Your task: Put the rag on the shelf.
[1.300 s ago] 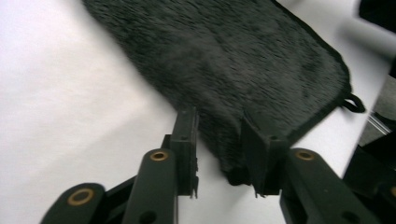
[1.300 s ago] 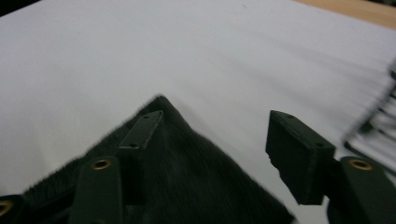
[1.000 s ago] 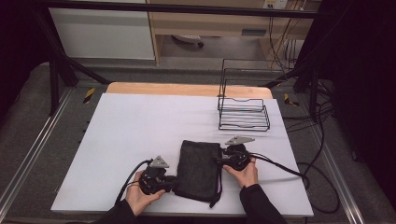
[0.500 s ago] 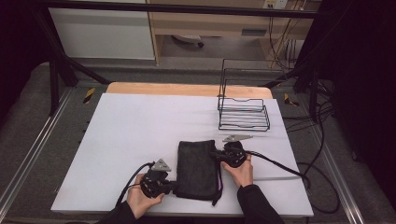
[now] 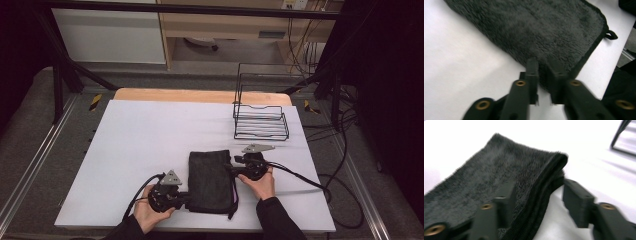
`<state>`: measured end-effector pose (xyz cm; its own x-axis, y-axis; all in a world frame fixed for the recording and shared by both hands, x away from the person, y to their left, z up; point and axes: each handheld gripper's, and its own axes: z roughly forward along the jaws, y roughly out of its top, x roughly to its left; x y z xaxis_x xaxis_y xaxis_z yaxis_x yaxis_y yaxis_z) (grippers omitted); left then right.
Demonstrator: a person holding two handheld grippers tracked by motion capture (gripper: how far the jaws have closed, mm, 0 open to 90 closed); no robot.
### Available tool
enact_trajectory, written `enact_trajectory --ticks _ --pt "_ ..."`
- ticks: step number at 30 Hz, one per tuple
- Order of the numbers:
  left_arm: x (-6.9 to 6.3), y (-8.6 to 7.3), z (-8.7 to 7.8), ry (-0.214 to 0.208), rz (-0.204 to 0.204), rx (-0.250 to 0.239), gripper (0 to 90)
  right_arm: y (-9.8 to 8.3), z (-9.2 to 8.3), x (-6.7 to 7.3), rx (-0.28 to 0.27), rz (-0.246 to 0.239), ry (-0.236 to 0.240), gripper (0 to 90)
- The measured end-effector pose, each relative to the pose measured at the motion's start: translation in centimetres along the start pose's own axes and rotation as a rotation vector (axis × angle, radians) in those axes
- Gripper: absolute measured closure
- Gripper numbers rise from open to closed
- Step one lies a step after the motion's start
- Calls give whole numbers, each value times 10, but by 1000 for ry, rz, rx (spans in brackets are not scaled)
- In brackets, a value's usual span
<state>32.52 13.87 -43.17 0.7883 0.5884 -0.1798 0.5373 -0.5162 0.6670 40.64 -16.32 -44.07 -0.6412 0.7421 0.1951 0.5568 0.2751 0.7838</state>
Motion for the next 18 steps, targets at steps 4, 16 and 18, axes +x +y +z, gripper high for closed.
enact_trajectory --ticks 4,16,18 --pt "7 4 -8 40 14 -44 529 -2 -16 -6 -37 0 8 208" --pt "40 25 -16 76 -37 -82 193 -11 -33 -14 -44 14 3 48" --pt "43 29 -15 75 -37 -84 160 -14 -35 -14 -42 8 -1 43"
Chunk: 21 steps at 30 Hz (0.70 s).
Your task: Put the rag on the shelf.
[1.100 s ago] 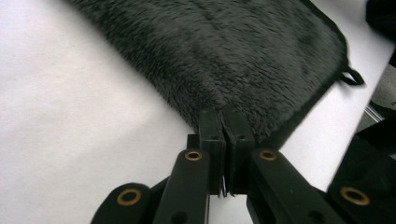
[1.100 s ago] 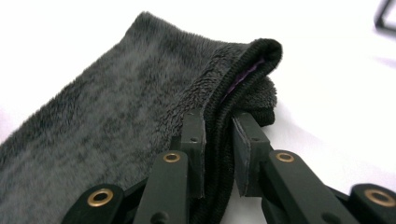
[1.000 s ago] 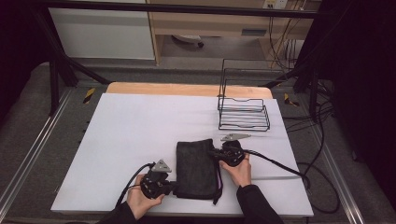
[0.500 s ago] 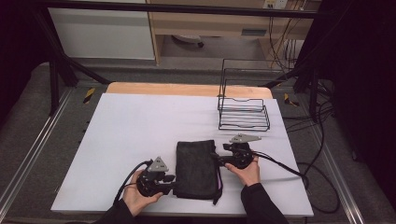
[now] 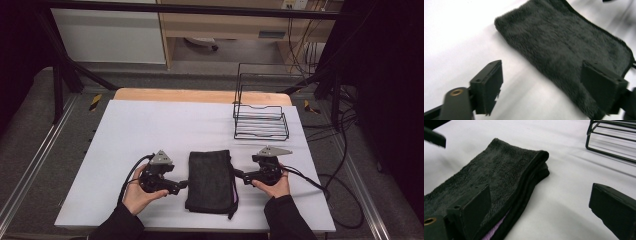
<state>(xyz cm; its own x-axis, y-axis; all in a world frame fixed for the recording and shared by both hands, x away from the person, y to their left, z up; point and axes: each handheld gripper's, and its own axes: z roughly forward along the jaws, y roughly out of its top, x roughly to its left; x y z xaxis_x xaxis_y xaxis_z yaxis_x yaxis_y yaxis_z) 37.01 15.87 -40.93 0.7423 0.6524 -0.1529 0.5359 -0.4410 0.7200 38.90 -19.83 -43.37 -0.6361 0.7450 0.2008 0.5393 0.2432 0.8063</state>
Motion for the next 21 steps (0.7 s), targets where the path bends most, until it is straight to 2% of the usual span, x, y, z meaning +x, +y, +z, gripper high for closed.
enact_trajectory --ticks 3,10,13,19,21 --pt "5 9 4 27 3 5 145 -2 -4 1 -9 -3 1 44" --pt "14 22 20 48 1 5 142 -7 -12 0 -19 6 -6 29" --pt "17 25 26 72 -2 -8 188 -8 -12 0 -13 9 -8 28" --pt "25 33 41 110 -23 -12 225 -8 -11 1 -2 6 -9 30" --pt "29 35 45 121 -35 -28 256 -9 -10 1 -1 3 -11 32"
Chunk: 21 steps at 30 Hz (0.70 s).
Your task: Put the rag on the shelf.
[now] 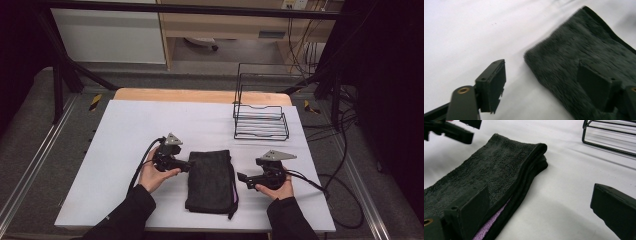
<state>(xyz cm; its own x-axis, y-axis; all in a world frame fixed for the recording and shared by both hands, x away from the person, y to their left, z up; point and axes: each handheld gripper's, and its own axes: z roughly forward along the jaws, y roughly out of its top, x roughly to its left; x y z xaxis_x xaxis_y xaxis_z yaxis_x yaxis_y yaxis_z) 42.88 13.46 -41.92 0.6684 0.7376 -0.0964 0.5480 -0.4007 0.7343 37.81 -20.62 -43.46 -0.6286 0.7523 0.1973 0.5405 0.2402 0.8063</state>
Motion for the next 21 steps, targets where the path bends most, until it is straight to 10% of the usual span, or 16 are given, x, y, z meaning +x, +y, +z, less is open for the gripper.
enact_trajectory --ticks 21 --pt "12 -5 34 -75 -135 64 698 5 10 -2 27 26 0 96"
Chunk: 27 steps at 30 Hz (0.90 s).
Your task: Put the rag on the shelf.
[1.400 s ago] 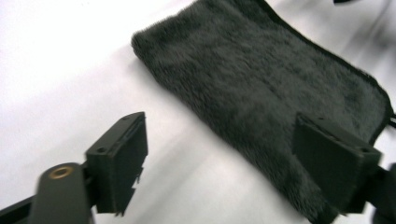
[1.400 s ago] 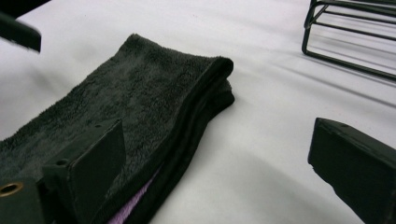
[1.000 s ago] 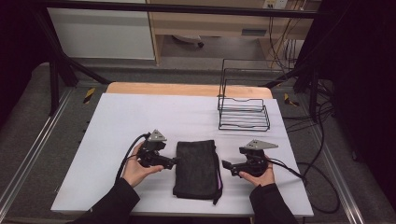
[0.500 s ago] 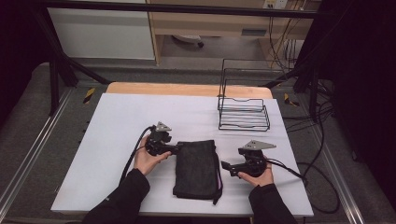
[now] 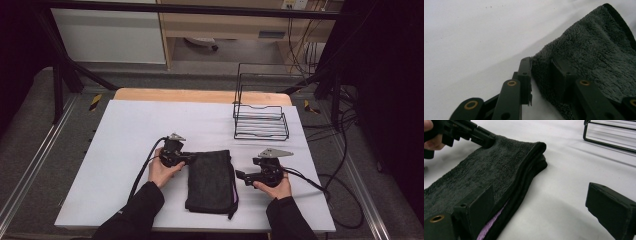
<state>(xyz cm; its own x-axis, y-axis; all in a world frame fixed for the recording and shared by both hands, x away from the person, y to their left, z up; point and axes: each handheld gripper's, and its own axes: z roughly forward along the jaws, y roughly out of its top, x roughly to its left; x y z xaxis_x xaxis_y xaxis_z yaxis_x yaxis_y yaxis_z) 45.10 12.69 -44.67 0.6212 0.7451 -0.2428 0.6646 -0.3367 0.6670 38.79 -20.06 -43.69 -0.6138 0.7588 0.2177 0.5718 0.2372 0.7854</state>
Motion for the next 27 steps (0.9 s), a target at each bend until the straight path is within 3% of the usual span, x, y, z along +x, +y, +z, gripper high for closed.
enact_trajectory --ticks 4,8,11,14,16,21,27 --pt "1 -2 0 -13 -5 -5 707 6 5 1 10 -7 -14 104" --pt "-1 -3 1 -11 15 -10 735 19 17 2 5 -6 -13 135" --pt "-2 -3 1 -8 29 -12 748 28 31 2 8 -23 -31 166" --pt "-1 -3 1 -17 38 -9 763 35 50 1 1 -6 -32 207" --pt "-1 -3 1 -19 37 -8 766 35 58 -2 -3 21 -26 240" --pt "-1 -3 2 -20 40 -9 770 33 70 -7 29 13 -50 336" --pt "-3 -4 2 -10 51 -16 770 32 72 -7 55 39 -39 460"
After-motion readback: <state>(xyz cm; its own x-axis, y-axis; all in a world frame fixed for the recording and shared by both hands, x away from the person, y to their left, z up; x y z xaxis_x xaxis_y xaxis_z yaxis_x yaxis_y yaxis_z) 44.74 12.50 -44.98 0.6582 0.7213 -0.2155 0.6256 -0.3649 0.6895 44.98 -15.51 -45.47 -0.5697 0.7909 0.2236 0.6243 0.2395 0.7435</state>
